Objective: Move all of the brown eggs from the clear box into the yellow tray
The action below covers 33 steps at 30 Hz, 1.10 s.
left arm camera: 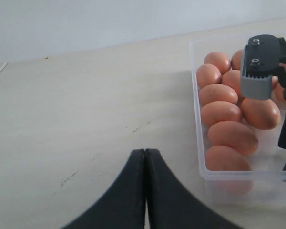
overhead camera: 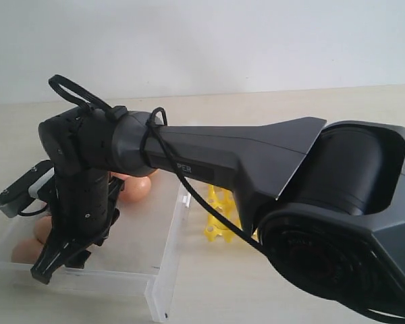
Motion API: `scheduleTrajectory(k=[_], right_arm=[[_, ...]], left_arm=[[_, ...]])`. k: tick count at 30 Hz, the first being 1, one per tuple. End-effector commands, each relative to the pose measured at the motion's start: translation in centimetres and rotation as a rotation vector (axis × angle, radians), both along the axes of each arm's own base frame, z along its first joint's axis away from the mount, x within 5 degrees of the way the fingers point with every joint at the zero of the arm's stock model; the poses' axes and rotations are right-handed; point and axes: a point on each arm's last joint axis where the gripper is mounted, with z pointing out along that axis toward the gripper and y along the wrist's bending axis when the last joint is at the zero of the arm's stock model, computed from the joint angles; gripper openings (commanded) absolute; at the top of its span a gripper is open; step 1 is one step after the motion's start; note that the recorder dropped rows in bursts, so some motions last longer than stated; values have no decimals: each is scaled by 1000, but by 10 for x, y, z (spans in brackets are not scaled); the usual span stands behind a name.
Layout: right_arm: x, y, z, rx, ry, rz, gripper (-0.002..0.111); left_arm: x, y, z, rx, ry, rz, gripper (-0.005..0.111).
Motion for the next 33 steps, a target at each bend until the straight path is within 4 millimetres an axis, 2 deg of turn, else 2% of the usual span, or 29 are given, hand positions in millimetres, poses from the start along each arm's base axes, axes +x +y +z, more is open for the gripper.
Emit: scheduleTrajectory(k=[1, 6, 13, 19, 28, 33], right_arm=[[2, 4, 21, 60, 11, -29, 51], [10, 6, 48, 92, 4, -65, 51], [16, 0, 57, 78, 9, -74, 51], [26, 1, 66, 139, -36, -87, 51], [46, 1, 64, 234, -98, -172, 51], [56, -5, 51, 217, -86, -208, 51]], left_arm=[[0, 0, 2, -8, -16, -5, 0], [0, 0, 2, -8, -16, -5, 0], [0, 0, 2, -8, -16, -5, 0], [0, 0, 2, -8, -16, -5, 0], [0, 0, 2, -8, -16, -5, 0], [0, 0, 2, -8, -16, -5, 0]])
